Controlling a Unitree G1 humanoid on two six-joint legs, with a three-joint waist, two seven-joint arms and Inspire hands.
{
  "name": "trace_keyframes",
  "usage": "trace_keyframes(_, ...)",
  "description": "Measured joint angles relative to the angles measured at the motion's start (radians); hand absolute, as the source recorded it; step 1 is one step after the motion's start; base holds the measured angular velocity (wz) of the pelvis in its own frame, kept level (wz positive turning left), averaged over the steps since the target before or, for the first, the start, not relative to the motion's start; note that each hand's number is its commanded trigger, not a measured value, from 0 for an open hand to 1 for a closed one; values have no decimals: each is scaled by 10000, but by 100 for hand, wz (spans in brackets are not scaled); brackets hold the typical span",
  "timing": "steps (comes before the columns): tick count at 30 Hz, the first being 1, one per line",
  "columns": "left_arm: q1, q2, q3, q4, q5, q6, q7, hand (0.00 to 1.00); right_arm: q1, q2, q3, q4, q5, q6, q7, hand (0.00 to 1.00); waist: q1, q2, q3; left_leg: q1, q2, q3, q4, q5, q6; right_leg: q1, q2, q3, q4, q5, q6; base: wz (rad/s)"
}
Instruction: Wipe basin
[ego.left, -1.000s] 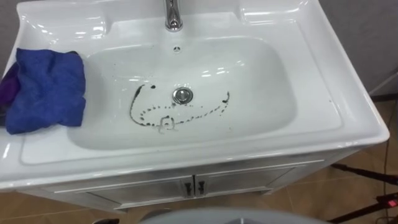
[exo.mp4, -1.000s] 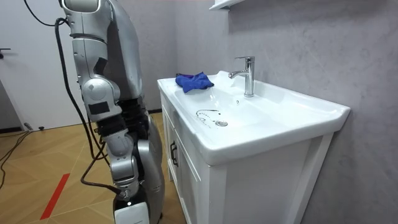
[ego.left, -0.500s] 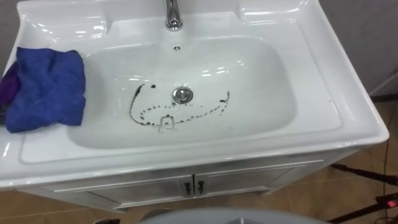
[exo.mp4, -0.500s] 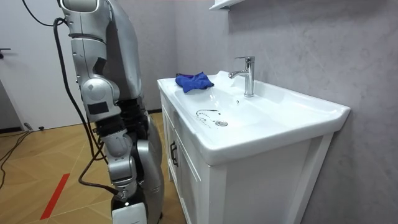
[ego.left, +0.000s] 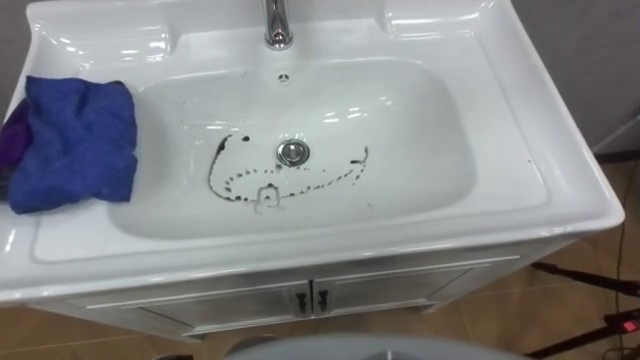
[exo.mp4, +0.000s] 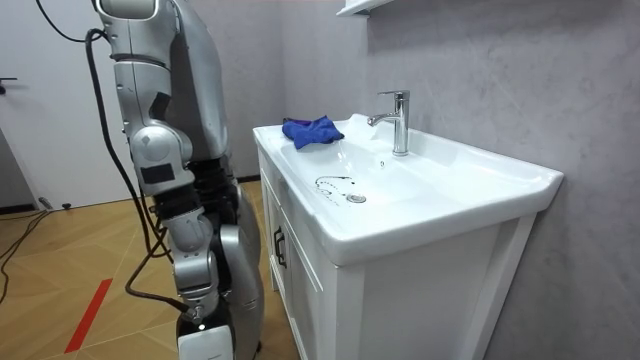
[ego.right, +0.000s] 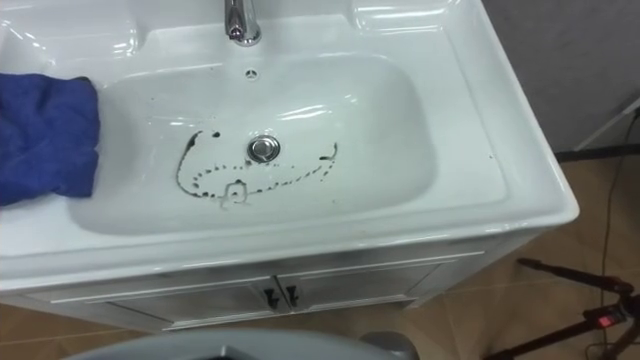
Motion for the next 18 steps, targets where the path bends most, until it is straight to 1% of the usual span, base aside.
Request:
trace_keyframes(2, -1, 0, 1, 0, -50, 1, 6, 0, 2, 0, 0, -1, 7, 1, 16, 0, -5, -13, -6, 3, 0, -9, -2, -1, -1, 6, 0, -8, -1, 0, 0, 0)
trace_keyframes(4, -2, 0, 37, 5, -333, 6, 32, 0, 1, 1, -7, -22, 10, 6, 11, 0, 3, -37, -21, 5, 0, -20, -2, 0, -1, 13, 1, -10, -7, 0, -1, 0)
trace_keyframes(8, 12, -8, 208, 17, -444, 8, 60, 0, 11, 1, -20, -30, 31, 7, -49, 0, 0, -25, -18, 25, -1, -48, 7, 0, -1, 54, 2, -21, -15, 1, -2, 1)
trace_keyframes(10, 71, -7, 248, 47, -847, 11, 183, 0, 84, 0, -35, -81, 39, 6, -88, 0, -15, 14, -4, 94, -4, -125, 8, -7, -6, 164, 3, -55, -18, 2, -3, 8)
trace_keyframes(13, 127, -8, 306, 89, -1290, 24, 330, 0, 79, 0, -39, -95, 50, 7, -87, 0, -6, 29, -7, 77, -6, -174, 24, -7, -6, 183, 2, -84, -13, 2, -3, 5)
trace_keyframes(17, 307, -10, 676, 80, -1819, 23, 556, 0, 87, -3, -43, -114, 50, 9, -76, 0, -31, 48, -14, 68, -28, -308, 39, -7, -7, 263, -20, -295, -12, 2, -3, 11)
trace_keyframes(18, 310, -11, 848, 75, -1973, 22, 682, 0, 119, -4, -41, -115, 52, 6, -60, 0, -38, 48, -16, 70, -53, -432, 52, -7, -6, 330, -24, -325, -20, 1, -2, 26)
